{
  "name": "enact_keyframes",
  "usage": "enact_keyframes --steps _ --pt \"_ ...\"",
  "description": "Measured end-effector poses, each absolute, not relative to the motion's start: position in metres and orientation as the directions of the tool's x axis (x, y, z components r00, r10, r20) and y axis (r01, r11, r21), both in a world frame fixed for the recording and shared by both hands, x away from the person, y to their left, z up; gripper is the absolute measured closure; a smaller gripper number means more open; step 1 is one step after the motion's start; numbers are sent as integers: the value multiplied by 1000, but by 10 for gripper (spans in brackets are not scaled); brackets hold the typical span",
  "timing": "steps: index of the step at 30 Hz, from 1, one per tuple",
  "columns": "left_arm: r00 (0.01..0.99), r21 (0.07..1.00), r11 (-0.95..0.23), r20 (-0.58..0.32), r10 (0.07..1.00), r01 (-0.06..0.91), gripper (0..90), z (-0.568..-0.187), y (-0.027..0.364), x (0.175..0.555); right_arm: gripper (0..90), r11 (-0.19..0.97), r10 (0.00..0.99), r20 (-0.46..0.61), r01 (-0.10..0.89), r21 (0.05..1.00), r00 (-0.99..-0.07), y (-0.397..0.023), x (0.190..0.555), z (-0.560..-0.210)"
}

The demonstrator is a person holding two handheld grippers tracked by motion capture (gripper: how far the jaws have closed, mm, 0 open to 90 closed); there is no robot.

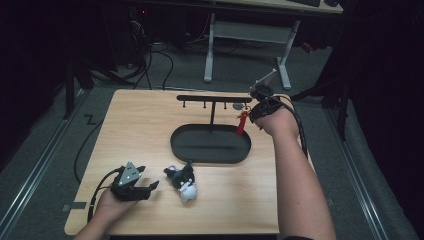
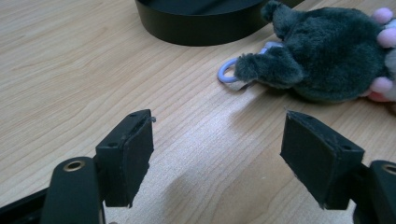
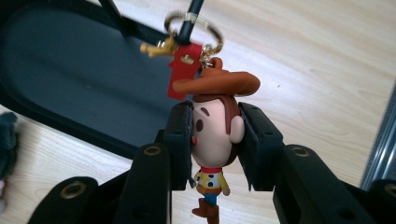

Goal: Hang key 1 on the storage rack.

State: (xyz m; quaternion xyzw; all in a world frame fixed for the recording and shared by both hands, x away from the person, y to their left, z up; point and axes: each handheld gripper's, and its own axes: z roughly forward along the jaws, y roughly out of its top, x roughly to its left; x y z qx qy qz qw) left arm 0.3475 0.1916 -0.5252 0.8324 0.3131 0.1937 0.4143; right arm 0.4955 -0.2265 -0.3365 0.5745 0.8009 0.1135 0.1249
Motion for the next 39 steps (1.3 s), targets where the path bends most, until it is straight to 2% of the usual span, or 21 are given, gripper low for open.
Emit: enact_keyframes --steps 6,15,22,28,33,39 --pt "730 808 -465 63 680 363 256 -526 191 348 667 294 953 -35 898 327 -299 -227 496 -358" --pt "736 802 -474 64 674 364 256 -526 191 347 664 299 951 -24 898 324 -308 -225 498 -373" --pt "737 801 -475 63 673 365 256 -526 190 347 512 286 954 -5 901 327 -301 -225 497 -375" --pt "738 803 -474 66 671 360 256 -527 189 347 445 276 955 6 893 356 -298 -228 487 -372" --pt "747 800 -486 73 661 351 257 -526 185 346 416 273 954 14 883 381 -301 -235 465 -374" --pt "760 797 -501 83 645 338 266 -523 178 342 361 286 950 -4 865 412 -312 -244 429 -394"
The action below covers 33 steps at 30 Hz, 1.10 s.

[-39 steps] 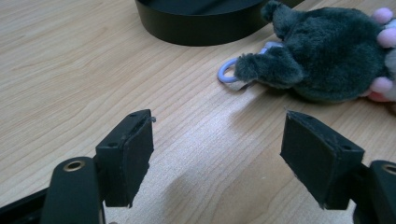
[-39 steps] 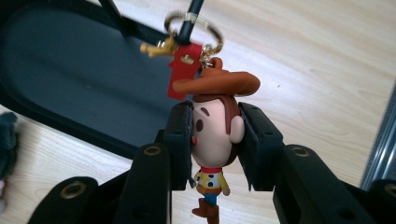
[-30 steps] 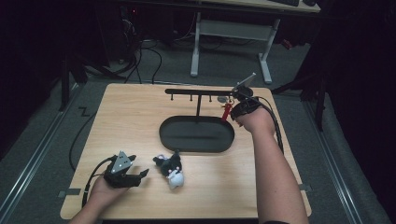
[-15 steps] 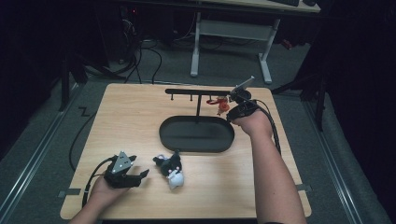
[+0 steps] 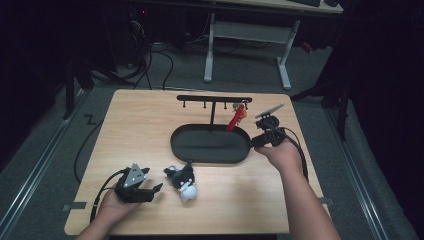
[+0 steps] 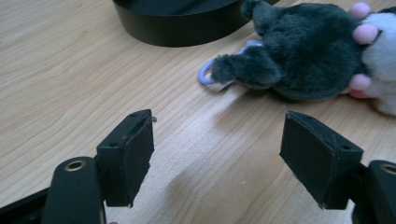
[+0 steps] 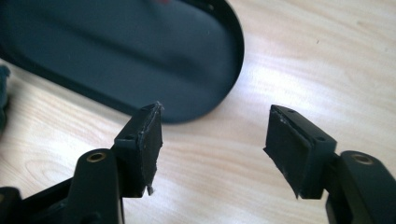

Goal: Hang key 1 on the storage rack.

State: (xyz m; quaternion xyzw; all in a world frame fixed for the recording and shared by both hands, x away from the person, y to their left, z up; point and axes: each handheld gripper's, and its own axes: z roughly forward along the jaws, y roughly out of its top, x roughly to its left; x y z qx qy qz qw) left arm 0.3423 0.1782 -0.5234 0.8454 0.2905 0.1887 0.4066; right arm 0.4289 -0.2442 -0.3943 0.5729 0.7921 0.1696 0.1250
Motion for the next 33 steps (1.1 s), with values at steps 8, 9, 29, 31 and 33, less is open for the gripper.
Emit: enact_keyframes --steps 8,9,29,31,33 --pt "772 800 -500 74 631 332 292 -520 169 337 350 325 936 -68 774 543 -345 -249 369 -433" --pt "771 801 -498 74 633 332 299 -520 168 336 350 316 939 -68 763 564 -338 -250 360 -441" --pt "699 756 -495 71 712 428 900 -524 133 333 415 189 923 101 667 721 -372 -281 293 -508" --pt "703 751 -496 59 708 436 900 -525 123 334 415 190 917 110 661 726 -384 -280 293 -508" --pt "717 742 -514 66 694 430 900 -525 111 334 415 180 914 123 660 730 -386 -279 292 -507"
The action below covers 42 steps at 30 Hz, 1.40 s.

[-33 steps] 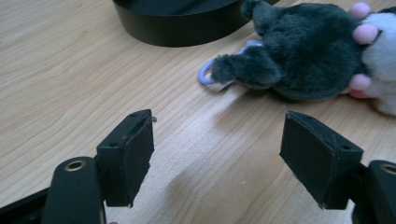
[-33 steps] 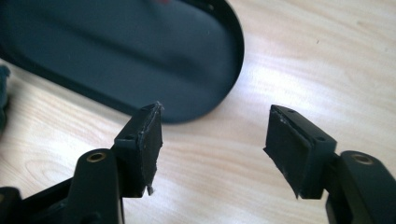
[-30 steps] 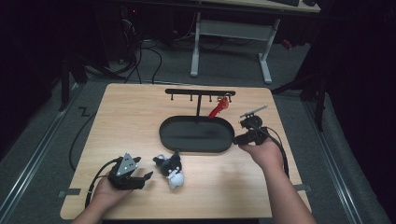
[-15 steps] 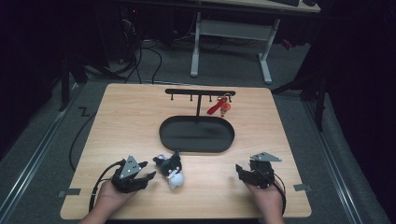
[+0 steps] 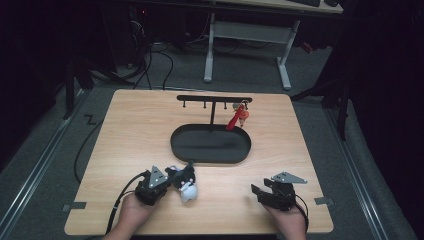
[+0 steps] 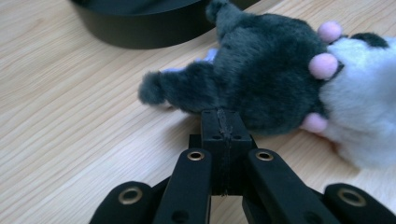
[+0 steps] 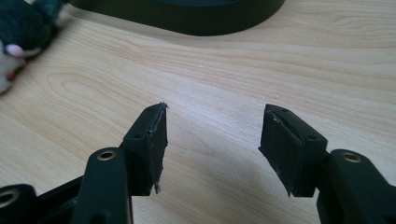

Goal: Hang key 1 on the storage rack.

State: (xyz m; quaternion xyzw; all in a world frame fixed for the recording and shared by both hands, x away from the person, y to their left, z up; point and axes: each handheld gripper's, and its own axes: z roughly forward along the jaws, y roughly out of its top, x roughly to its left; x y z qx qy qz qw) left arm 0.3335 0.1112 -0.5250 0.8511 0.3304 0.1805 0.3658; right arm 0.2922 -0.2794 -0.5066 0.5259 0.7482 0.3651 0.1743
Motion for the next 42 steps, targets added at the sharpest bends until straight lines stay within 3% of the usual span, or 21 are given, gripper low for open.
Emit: enact_keyframes --steps 18,21,24,27,36,42 --pt "886 753 -596 35 462 281 900 -521 -27 315 416 88 943 156 674 733 -293 -311 292 -507" --pt "892 757 -595 35 451 271 897 -522 -32 313 416 72 945 168 679 731 -282 -316 292 -509" --pt "887 762 -588 38 459 272 817 -523 -19 314 414 75 944 168 683 727 -283 -316 293 -511" --pt "849 759 -578 63 525 301 769 -523 11 319 406 92 942 159 686 722 -294 -314 293 -512" --pt "717 774 -509 104 690 377 712 -514 122 338 406 137 944 115 682 718 -310 -308 294 -517" --pt "670 789 -464 91 736 403 668 -516 170 336 409 154 947 94 691 706 -307 -308 296 -520"
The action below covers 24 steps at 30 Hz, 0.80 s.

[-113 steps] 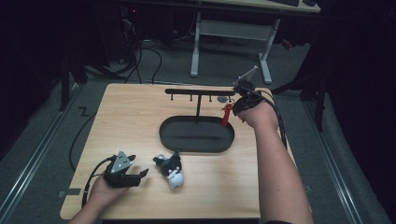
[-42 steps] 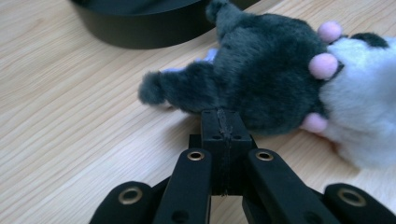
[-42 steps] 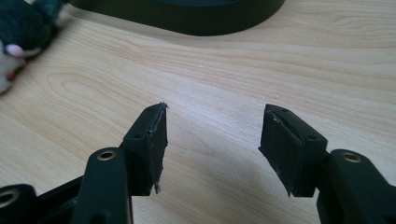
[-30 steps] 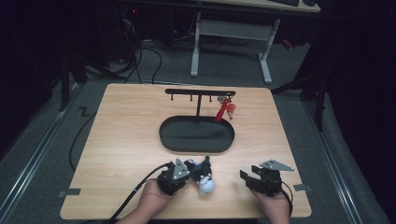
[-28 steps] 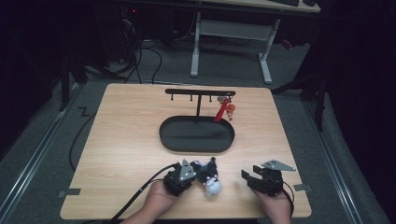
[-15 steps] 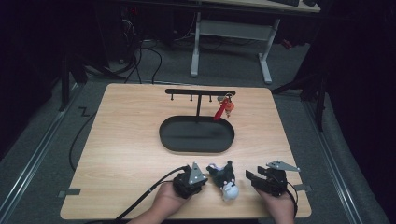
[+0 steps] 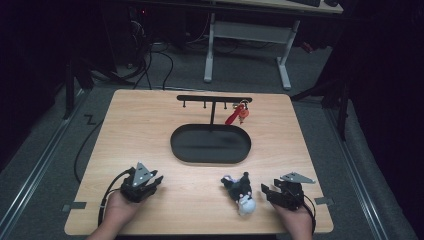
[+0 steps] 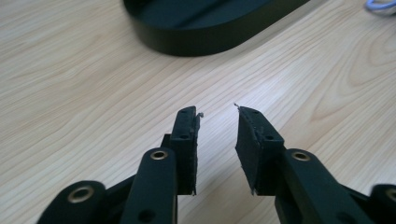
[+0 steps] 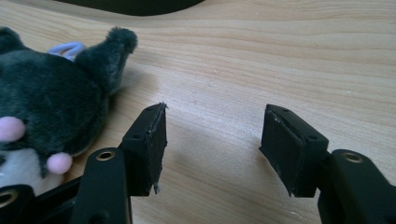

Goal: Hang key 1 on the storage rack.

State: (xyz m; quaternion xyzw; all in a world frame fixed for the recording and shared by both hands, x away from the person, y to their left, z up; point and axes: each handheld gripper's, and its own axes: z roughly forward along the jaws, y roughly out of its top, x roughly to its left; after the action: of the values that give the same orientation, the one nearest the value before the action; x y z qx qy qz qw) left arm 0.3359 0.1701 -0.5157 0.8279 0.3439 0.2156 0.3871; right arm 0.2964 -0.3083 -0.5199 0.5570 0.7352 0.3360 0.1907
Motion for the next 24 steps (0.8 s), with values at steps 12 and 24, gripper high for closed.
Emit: enact_keyframes --steps 12,24 --pt "622 783 -437 83 779 443 451 -523 192 350 423 134 963 70 690 711 -259 -306 297 -516" --pt "630 796 -423 68 774 434 411 -521 192 352 417 167 970 27 743 648 -241 -290 296 -517"
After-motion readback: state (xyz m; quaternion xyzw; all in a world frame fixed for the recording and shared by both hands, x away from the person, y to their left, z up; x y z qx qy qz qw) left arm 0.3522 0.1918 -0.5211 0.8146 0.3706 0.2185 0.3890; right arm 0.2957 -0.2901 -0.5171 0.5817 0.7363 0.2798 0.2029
